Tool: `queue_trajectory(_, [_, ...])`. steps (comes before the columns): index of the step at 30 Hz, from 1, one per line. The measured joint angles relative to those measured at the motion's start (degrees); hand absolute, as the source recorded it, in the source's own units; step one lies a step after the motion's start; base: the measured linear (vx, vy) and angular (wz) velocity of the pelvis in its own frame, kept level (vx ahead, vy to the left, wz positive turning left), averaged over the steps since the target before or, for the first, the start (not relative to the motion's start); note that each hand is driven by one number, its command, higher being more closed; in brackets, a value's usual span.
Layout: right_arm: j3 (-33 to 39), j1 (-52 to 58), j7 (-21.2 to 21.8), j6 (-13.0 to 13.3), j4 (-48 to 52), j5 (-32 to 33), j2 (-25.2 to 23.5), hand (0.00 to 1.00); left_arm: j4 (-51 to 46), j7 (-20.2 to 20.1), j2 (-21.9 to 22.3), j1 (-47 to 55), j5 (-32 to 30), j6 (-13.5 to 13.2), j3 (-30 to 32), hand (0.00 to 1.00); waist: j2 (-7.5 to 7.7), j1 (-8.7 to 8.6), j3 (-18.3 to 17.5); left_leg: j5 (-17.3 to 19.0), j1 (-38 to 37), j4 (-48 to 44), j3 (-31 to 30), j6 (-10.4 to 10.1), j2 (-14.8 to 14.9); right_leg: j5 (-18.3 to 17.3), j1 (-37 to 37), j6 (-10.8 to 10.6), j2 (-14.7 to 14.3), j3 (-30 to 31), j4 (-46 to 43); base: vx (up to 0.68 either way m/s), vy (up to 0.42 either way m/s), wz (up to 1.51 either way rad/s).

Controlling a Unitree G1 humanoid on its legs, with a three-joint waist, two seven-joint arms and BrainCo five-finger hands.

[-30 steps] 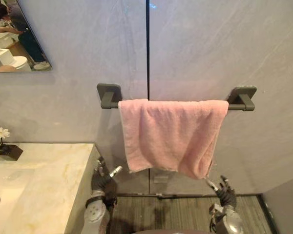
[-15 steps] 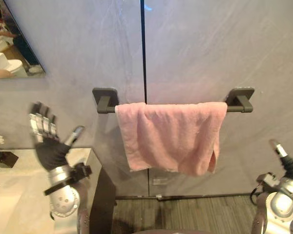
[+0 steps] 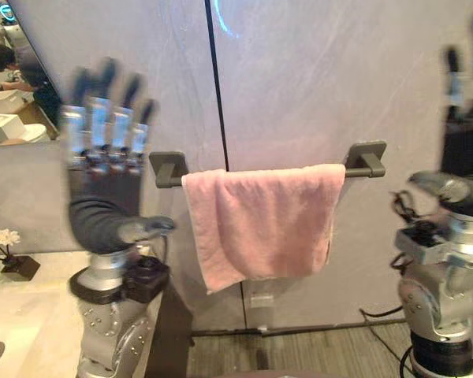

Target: Organize washtable

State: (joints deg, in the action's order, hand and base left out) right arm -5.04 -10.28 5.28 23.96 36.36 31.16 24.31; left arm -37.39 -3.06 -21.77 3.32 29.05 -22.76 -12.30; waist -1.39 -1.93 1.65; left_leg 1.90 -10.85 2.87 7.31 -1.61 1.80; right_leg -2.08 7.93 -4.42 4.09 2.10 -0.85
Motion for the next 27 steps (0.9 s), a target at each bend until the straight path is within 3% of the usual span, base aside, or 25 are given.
queue_trajectory(3, [-6.63, -0.18, 4.80, -1.82, -0.23, 4.76, 3.90, 0.00, 4.81, -3.47, -2.72, 0.11, 2.59, 1.78, -4.14, 0.00, 0.43, -0.05, 0.13, -0.01, -0.04, -0.06, 0.01, 0.02, -0.04, 0.00, 0.36, 0.00, 0.02, 0.08, -0.01, 0.00, 0.000, 0.00])
queue_trajectory(7, [-14.25, 1.83, 11.34, -6.63, -2.90, 9.29, 12.54, 0.00, 13.20, -9.50, -7.55, 0.20, 6.36, 5.67, -10.69, 0.00, 1.54, -0.06, 0.98, 0.12, -0.18, -0.69, 0.11, 0.14, -0.19, -0.02, 0.76, 0.01, 0.09, 0.17, -0.08, -0.02, -0.010, 0.00])
queue_trajectory(11, [-18.84, 4.81, 13.38, -9.84, -9.64, 9.31, 15.63, 0.00, 17.94, -11.80, -9.01, 0.20, 6.27, 7.45, -13.38, 0.00, 1.21, -0.07, 1.83, 0.12, -0.88, -0.42, 0.56, 0.15, -0.28, -0.07, 0.85, -0.03, 0.10, 0.72, -0.51, -0.05, -0.019, -0.06])
queue_trajectory(16, [-21.03, 7.67, 13.75, -11.49, -15.84, 7.50, 16.35, 0.00, 23.19, -11.85, -8.98, 0.18, 4.92, 9.33, -16.33, 0.00, 0.37, -0.28, 2.43, -0.17, -1.27, 0.35, 0.55, 0.07, -0.38, -0.09, 0.73, -0.03, 0.14, 0.68, -0.75, -0.05, -0.026, 0.00])
queue_trajectory(19, [-21.41, 8.53, 13.41, -11.48, -19.45, 3.39, 14.44, 0.00, 26.03, -11.73, -8.44, 0.18, 2.12, 10.26, -16.86, 0.00, 0.36, -0.34, 2.51, -0.72, -1.39, 1.02, 0.31, 0.08, -0.38, -0.09, 0.67, -0.03, 0.11, 0.38, -0.74, -0.03, -0.034, 0.04])
queue_trajectory(22, [-20.27, 10.62, 11.76, -11.32, -22.97, -3.28, 9.47, 0.00, 29.72, -11.10, -5.29, 0.22, -1.91, 11.19, -16.37, 0.00, 0.48, -0.24, 2.59, -0.78, -1.39, 1.12, -0.08, 0.09, -0.46, -0.13, 0.63, -0.03, 0.19, -0.03, -0.66, -0.03, -0.032, 0.07])
queue_trajectory(24, [-17.76, 12.61, 8.88, -11.30, -26.68, -12.59, 3.23, 0.00, 33.01, -8.41, 0.21, 0.37, -8.41, 11.18, -14.02, 0.00, 0.78, -0.08, 2.79, -0.78, -1.35, 1.16, -0.39, 0.09, -0.53, -0.16, 0.65, -0.02, 0.27, -0.30, -0.52, -0.03, -0.029, 0.06])
queue_trajectory(27, [-15.08, 14.48, 6.26, -11.93, -30.58, -18.77, -0.82, 0.00, 33.25, -5.90, 4.42, 0.35, -12.26, 10.54, -10.67, 0.00, 1.05, -0.06, 2.95, -0.81, -1.15, 1.16, -0.74, 0.09, -0.64, -0.21, 0.66, -0.02, 0.36, -0.54, -0.46, -0.02, -0.023, 0.07])
